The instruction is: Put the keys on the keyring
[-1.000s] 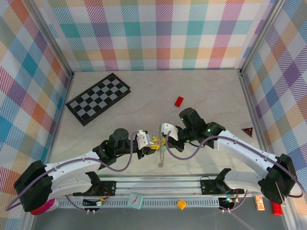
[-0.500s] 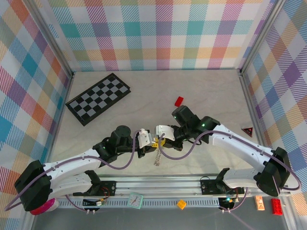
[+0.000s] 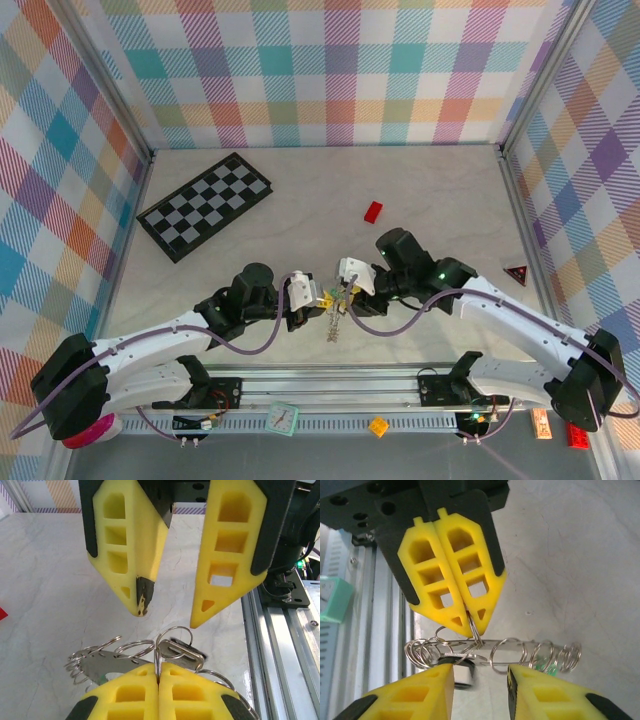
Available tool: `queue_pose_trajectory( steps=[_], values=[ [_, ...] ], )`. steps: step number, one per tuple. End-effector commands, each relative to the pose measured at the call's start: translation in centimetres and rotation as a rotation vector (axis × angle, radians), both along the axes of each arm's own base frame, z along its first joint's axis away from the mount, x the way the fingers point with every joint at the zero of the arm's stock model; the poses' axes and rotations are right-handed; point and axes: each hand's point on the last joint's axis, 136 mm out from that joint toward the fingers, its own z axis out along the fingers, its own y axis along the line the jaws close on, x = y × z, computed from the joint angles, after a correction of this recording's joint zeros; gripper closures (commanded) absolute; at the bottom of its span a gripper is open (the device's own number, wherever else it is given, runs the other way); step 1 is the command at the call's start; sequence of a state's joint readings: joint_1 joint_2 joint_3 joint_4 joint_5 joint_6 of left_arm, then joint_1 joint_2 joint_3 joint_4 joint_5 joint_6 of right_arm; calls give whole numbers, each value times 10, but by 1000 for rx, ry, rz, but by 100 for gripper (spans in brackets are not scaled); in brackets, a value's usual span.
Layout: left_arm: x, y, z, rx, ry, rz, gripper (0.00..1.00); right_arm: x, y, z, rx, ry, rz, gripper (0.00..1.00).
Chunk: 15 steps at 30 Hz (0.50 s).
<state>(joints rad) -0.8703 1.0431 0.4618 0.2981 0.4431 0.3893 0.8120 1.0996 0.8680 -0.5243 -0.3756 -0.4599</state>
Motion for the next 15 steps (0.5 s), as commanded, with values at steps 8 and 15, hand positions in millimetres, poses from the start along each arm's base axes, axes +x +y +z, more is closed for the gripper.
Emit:
queue_pose_trajectory(
  steps=[8,15],
  values=[
    [4,-2,19,-66,-61,19,100,-8,8,9,121,137,-77,58],
    [4,-5,17,-67,-54,13,100,2,14,5,132,157,-125,75]
  ],
)
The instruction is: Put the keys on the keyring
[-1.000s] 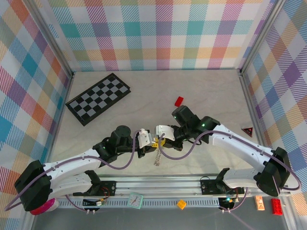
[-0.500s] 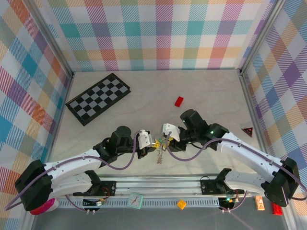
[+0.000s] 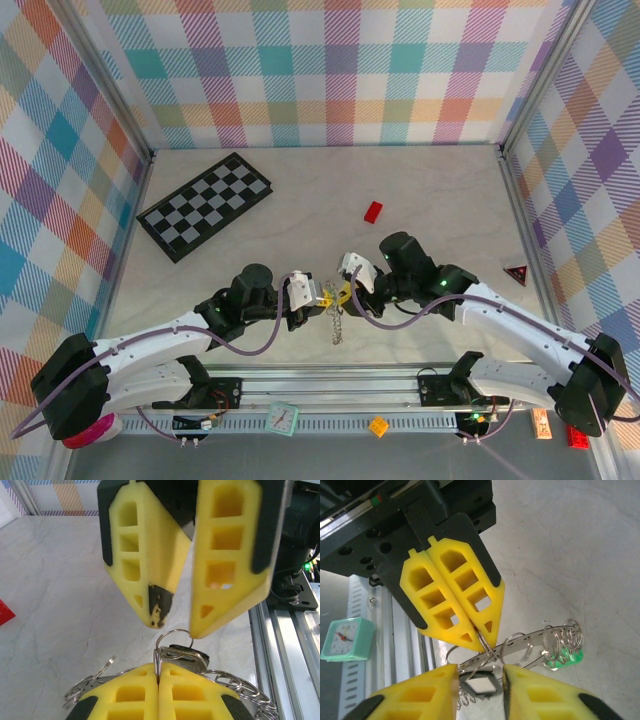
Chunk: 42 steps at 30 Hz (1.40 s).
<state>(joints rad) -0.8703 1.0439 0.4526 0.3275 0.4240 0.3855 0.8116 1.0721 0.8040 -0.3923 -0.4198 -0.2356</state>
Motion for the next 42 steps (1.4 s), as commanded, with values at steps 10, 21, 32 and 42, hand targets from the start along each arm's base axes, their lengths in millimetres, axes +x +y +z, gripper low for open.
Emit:
queue_pose_trajectory(
  steps=[10,21,32,42],
  values=[
    [0,-4,18,-66,-47,-9,100,5,1,-5,-5,22,-35,97],
    [-4,-4,39,-180,-89,-15,100,13,-2,-35,-13,168,-84,100],
    [1,-2,39,-223,-91,22,100,24,-9,-17,52,125,-120,67],
    [-5,-5,35,-220,-55,-15,100,7,-14,19,147,-149,48,61]
  ],
)
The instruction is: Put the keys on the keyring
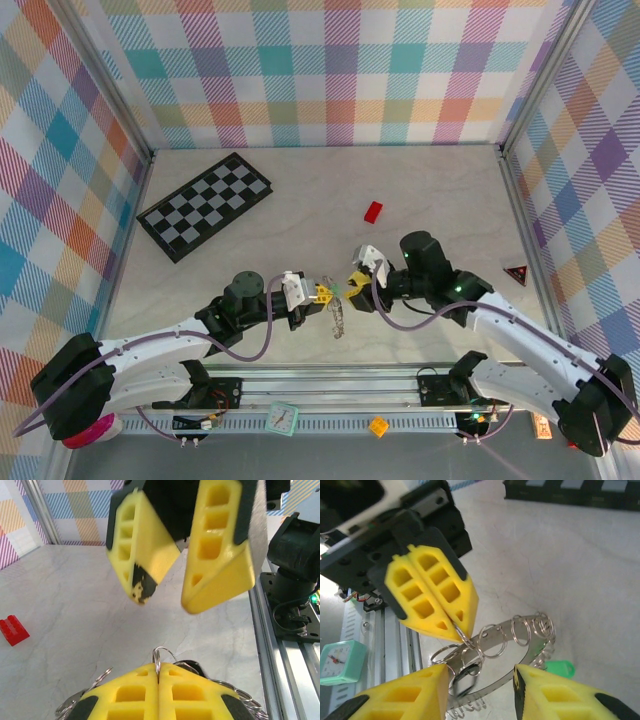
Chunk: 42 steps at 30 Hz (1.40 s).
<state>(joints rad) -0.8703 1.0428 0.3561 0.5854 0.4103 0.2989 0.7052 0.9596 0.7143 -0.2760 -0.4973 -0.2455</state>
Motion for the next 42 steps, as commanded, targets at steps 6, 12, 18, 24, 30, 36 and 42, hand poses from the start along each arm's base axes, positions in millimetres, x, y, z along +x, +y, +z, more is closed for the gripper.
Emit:
queue_pose_trajectory(
  steps=[6,12,18,24,30,36,42],
  values=[
    [-8,-8,24,-79,-26,-61,100,-2,10,-6,2,-53,103,64],
    [-8,-8,24,-81,-27,-59,100,-7,15,-22,-14,56,133,74],
    [-8,-8,23,-83,-28,-61,100,-8,19,-26,-8,95,150,83],
    [-9,-7,24,-89,-35,-60,100,-8,19,-26,-8,94,150,100],
    [-12,-9,33,-113,-49,-88,100,-5,26,-32,0,136,163,100],
    [-12,-12,41,-130,-62,-98,100,5,32,-42,-46,185,152,98],
    [-6,-9,27,-88,-54,-57,100,15,18,-36,-54,82,49,68]
  ],
)
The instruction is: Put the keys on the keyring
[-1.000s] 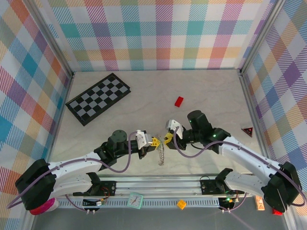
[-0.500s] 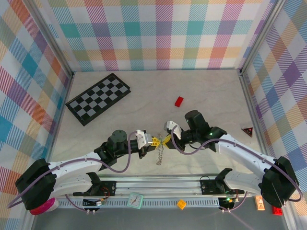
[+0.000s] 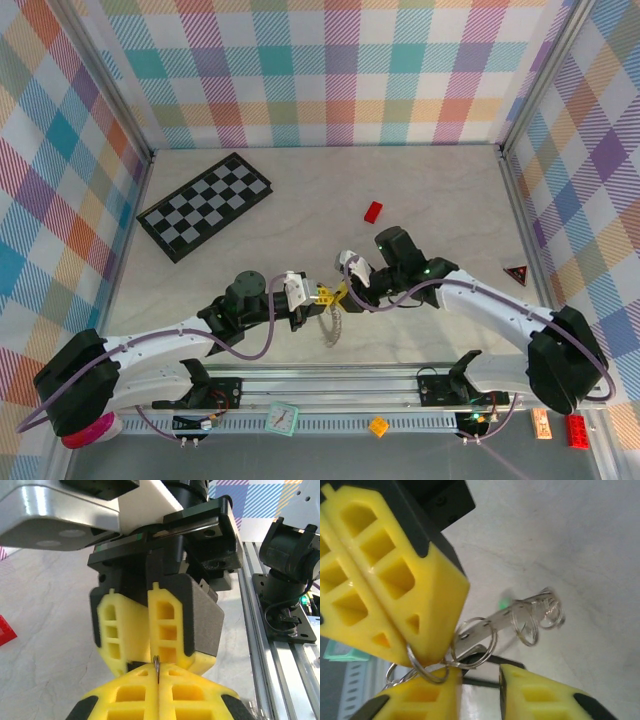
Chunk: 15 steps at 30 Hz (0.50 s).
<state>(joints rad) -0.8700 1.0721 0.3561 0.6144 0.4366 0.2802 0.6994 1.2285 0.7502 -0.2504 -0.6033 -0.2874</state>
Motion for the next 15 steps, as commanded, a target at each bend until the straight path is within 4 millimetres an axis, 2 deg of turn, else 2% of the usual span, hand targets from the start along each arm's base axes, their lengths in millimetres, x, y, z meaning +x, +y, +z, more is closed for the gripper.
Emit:
queue_pose_trajectory(
  steps=[1,6,11,15],
  values=[
    [-4,-5,27,-77,-68,-32,100,8,-7,19,38,-111,-56,65],
    [-2,-6,25,-89,-55,-20,100,-1,-18,25,77,-192,-63,56],
    [1,-8,27,-114,-38,-14,100,-5,-26,8,31,-179,-79,55],
    [2,-8,30,-133,-32,-7,100,-10,-19,-1,32,-156,-46,54]
  ],
)
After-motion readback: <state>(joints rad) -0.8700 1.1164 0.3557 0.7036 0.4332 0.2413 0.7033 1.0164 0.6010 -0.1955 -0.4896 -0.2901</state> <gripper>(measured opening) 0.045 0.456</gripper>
